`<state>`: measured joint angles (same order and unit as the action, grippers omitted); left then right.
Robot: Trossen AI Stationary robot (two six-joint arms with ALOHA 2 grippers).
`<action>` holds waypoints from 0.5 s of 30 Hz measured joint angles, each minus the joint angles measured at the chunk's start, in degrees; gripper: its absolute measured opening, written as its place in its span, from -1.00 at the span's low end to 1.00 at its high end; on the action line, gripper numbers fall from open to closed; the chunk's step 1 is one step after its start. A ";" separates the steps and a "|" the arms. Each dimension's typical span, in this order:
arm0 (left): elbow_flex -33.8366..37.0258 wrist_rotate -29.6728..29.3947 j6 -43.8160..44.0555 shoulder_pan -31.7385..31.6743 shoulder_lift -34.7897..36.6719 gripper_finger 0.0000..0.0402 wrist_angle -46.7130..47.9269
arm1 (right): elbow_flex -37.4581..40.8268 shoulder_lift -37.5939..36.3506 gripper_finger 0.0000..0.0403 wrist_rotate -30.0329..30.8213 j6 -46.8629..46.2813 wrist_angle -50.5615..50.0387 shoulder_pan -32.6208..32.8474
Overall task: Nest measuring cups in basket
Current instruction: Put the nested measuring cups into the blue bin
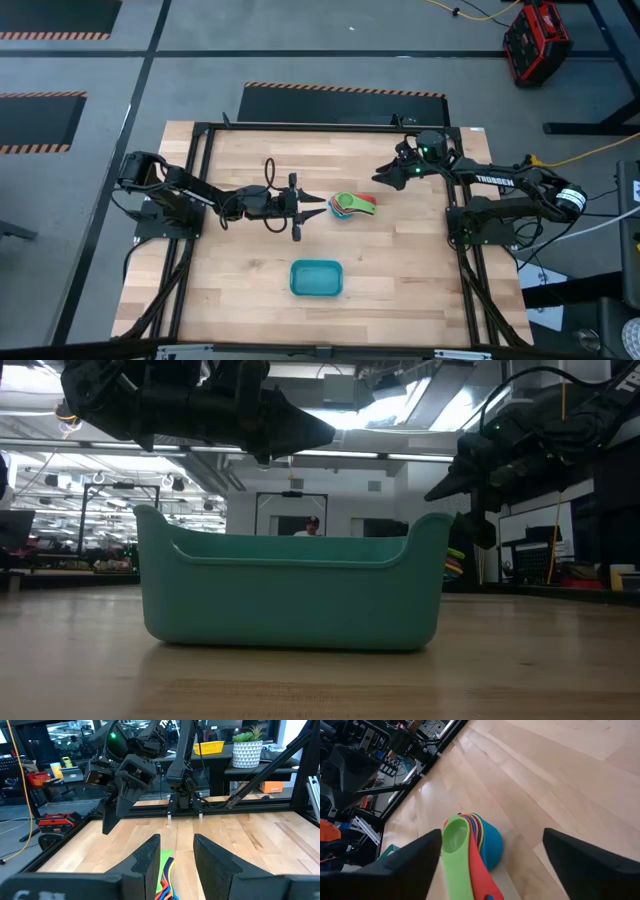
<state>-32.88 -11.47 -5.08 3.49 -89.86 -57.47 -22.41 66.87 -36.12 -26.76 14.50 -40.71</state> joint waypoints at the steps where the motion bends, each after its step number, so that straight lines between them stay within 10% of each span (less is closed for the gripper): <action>1: 0.00 -0.02 0.00 0.00 0.00 -0.44 0.00 | 0.01 0.00 0.74 0.04 0.01 -0.04 0.00; 15: 0.00 -0.01 1.89 0.00 0.00 -0.44 0.00 | 0.02 0.00 0.87 1.17 2.41 2.63 0.02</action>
<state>-32.88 -11.47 -3.19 3.49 -89.86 -57.47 -22.39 66.87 -34.95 -24.35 17.13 -40.69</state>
